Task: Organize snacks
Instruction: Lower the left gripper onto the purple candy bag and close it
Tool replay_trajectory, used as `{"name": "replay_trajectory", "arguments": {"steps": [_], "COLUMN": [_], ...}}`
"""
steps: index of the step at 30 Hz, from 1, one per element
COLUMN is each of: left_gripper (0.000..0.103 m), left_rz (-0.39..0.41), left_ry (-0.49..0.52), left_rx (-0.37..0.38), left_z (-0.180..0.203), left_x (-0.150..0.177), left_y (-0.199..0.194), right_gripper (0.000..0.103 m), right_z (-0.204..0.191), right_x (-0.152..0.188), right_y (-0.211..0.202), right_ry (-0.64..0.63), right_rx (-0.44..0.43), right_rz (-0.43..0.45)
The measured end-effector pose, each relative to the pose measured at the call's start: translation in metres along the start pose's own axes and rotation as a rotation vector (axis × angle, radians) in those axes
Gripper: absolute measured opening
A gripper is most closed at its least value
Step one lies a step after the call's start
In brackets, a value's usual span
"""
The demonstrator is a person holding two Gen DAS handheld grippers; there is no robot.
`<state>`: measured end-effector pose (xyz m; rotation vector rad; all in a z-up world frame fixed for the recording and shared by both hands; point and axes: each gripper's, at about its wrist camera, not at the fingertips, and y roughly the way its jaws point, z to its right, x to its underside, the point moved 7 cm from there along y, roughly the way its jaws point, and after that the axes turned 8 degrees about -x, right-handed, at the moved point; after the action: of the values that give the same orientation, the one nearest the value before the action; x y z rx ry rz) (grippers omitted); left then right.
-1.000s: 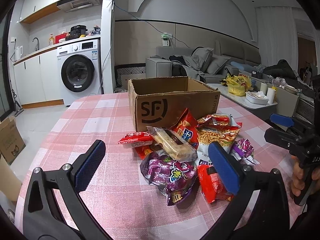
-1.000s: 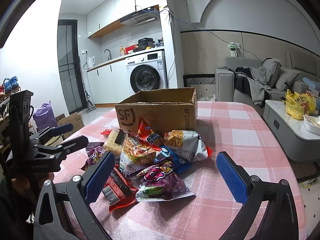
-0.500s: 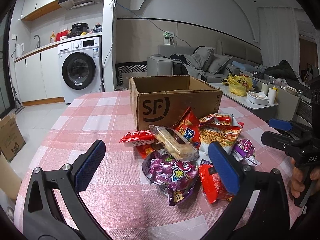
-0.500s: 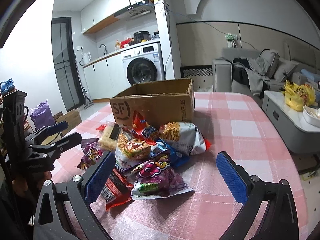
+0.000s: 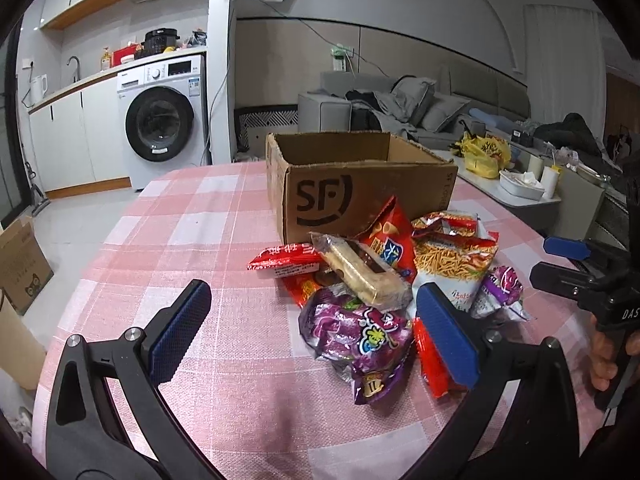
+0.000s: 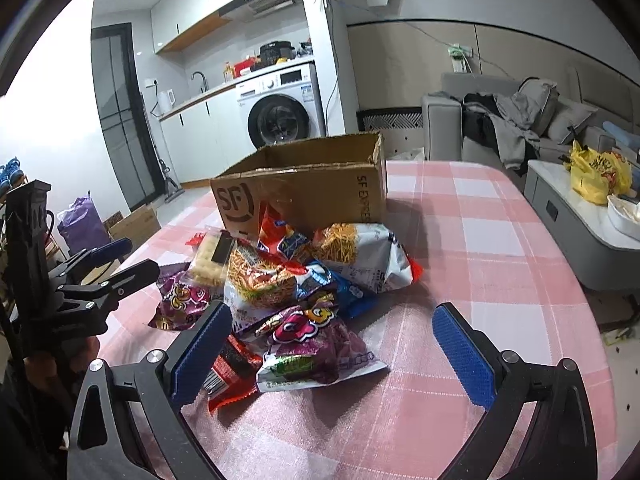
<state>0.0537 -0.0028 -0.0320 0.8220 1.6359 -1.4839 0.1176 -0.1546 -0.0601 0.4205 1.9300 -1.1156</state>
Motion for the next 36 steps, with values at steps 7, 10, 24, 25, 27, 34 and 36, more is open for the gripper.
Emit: {"name": "replay_trajectory", "arguments": {"steps": [7, 10, 24, 25, 27, 34, 36], "left_gripper": [0.102, 0.102, 0.1, 0.099, 0.091, 0.056, 0.05], "left_rz": [-0.056, -0.1, -0.26, -0.26, -0.275, -0.308, -0.297], "left_ry": [0.012, 0.022, 0.004, -0.001, -0.018, -0.07, -0.059], "left_rx": [0.018, 0.035, 0.086, 0.096, 0.127, 0.265, 0.275], "left_z": [0.0, 0.003, 0.007, 0.007, 0.008, 0.014, 0.014], "left_x": [0.004, 0.009, 0.027, 0.027, 0.028, 0.03, 0.03], "left_y": [0.009, 0.016, 0.052, 0.053, 0.058, 0.068, 0.069], "right_gripper": [0.103, 0.103, 0.094, 0.091, 0.091, 0.081, 0.079], "right_z": [-0.002, -0.002, 0.0, 0.0, -0.002, -0.003, -0.004], "right_x": [0.006, 0.008, 0.022, 0.021, 0.021, 0.022, 0.021], "right_y": [0.004, 0.007, 0.041, 0.043, 0.049, 0.064, 0.066], "right_ry": [0.009, 0.003, 0.012, 0.008, -0.003, 0.0, -0.007], "right_rx": [-0.03, -0.029, -0.056, -0.059, -0.066, -0.089, -0.085], "right_rz": [-0.056, -0.068, -0.208, -0.214, -0.231, -0.262, -0.257]}}
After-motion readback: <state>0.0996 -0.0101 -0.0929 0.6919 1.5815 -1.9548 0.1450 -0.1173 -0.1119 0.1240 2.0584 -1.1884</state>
